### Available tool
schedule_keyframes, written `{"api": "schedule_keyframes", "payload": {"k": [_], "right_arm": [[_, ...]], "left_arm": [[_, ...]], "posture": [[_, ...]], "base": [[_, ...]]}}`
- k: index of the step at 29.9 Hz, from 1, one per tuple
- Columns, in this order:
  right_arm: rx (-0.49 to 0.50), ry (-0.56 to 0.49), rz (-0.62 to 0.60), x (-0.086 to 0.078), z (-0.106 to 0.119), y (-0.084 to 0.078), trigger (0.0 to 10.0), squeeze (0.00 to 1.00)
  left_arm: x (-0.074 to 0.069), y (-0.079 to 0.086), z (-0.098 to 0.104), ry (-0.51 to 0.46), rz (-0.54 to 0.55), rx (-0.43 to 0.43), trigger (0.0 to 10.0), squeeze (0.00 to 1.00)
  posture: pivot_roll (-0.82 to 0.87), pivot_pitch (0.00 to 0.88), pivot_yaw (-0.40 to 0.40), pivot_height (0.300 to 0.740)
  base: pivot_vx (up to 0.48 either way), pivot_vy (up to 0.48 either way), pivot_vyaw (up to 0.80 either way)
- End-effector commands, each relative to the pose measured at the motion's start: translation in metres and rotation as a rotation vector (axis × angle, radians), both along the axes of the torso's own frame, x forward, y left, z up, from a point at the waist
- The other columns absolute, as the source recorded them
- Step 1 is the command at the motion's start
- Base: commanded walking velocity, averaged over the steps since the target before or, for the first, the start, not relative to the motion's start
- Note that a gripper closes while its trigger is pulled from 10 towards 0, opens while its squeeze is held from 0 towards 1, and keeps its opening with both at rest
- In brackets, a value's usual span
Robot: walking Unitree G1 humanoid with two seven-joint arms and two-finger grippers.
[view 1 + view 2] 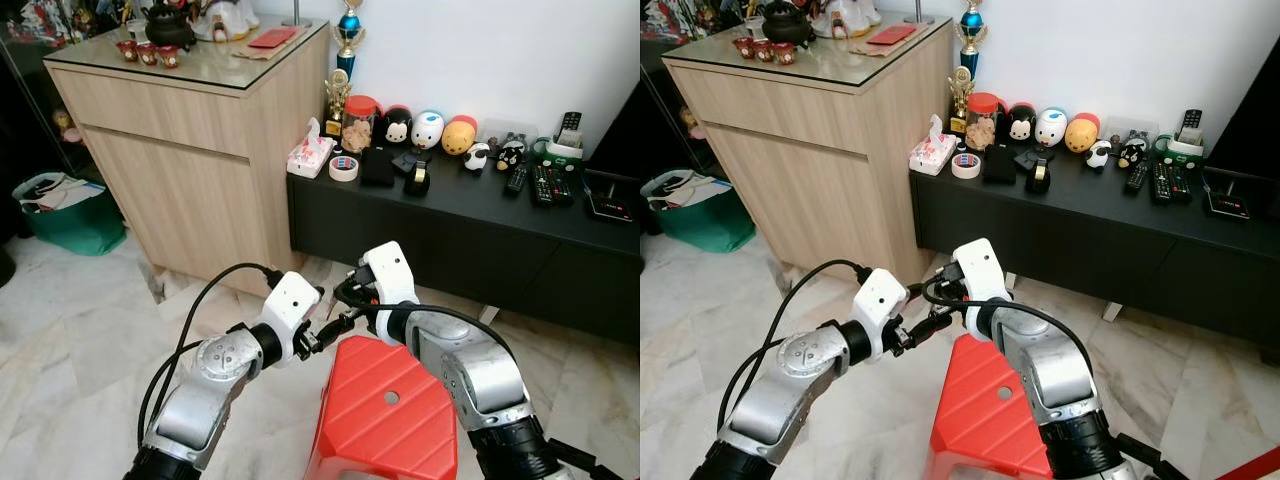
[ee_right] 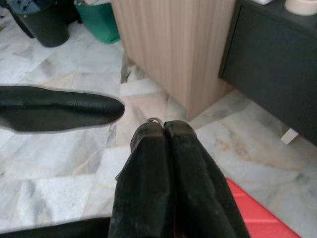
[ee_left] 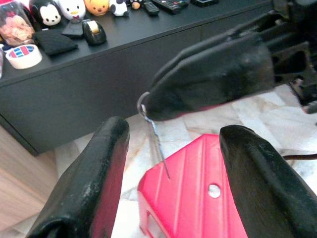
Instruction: Hang keys on a hook
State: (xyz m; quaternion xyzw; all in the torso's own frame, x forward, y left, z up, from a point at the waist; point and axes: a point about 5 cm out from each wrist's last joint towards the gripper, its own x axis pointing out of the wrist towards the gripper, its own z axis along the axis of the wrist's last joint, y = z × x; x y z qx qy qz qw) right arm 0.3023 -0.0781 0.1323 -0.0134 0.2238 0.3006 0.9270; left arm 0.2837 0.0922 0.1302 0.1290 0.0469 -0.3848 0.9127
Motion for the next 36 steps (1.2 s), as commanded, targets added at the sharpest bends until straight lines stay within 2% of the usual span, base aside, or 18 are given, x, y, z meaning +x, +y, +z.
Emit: {"api": "schedule_keyframes", "payload": {"k": [1, 6, 8, 13, 19, 31, 32, 33, 36], "right_arm": [[0.009, -0.016, 0.004, -0.001, 0.007, 0.002, 10.0, 0.00], [0.020, -0.015, 0.001, -0.002, 0.010, 0.003, 10.0, 0.00], [0.018, -0.020, 0.002, -0.002, 0.012, 0.004, 10.0, 0.00], [0.022, -0.018, 0.004, -0.002, 0.013, 0.006, 10.0, 0.00], [0.023, -0.018, 0.006, -0.003, 0.013, 0.007, 10.0, 0.00], [0.030, -0.016, 0.003, -0.003, 0.014, 0.008, 10.0, 0.00], [0.030, -0.016, 0.003, -0.003, 0.014, 0.008, 10.0, 0.00], [0.032, -0.015, 0.002, -0.003, 0.014, 0.009, 10.0, 0.00], [0.035, -0.014, 0.001, -0.003, 0.014, 0.009, 10.0, 0.00]], "left_arm": [[0.002, -0.001, -0.003, 0.000, 0.009, 0.040, 10.0, 0.00], [0.003, 0.002, -0.009, 0.013, 0.036, 0.049, 10.0, 0.00], [0.008, 0.005, -0.011, 0.006, 0.095, 0.059, 10.0, 0.00], [0.013, 0.006, -0.010, -0.007, 0.126, 0.045, 10.0, 0.00], [0.017, 0.005, -0.008, 0.004, 0.147, -0.027, 10.0, 0.00], [0.021, 0.003, -0.012, 0.005, 0.148, -0.021, 10.0, 0.00], [0.021, 0.003, -0.012, 0.005, 0.148, -0.020, 9.6, 0.00], [0.021, 0.003, -0.012, 0.005, 0.149, -0.020, 8.5, 0.00], [0.021, 0.003, -0.012, 0.005, 0.149, -0.020, 8.3, 0.00]], "posture": [[0.07, 0.000, -0.051, 0.740], [0.07, 0.003, -0.052, 0.740], [0.07, 0.006, -0.051, 0.740], [0.07, 0.007, -0.051, 0.740], [0.06, 0.006, -0.048, 0.740], [0.07, 0.007, -0.047, 0.740], [0.07, 0.007, -0.047, 0.740], [0.07, 0.007, -0.046, 0.740], [0.07, 0.006, -0.046, 0.740]], "base": [[0.000, 0.000, 0.00], [0.000, 0.000, 0.00], [0.000, 0.000, 0.00], [0.000, 0.000, 0.00], [0.000, 0.000, 0.00], [0.000, 0.000, 0.00], [0.000, 0.000, 0.00], [0.000, 0.000, 0.00], [0.000, 0.000, 0.00]]}}
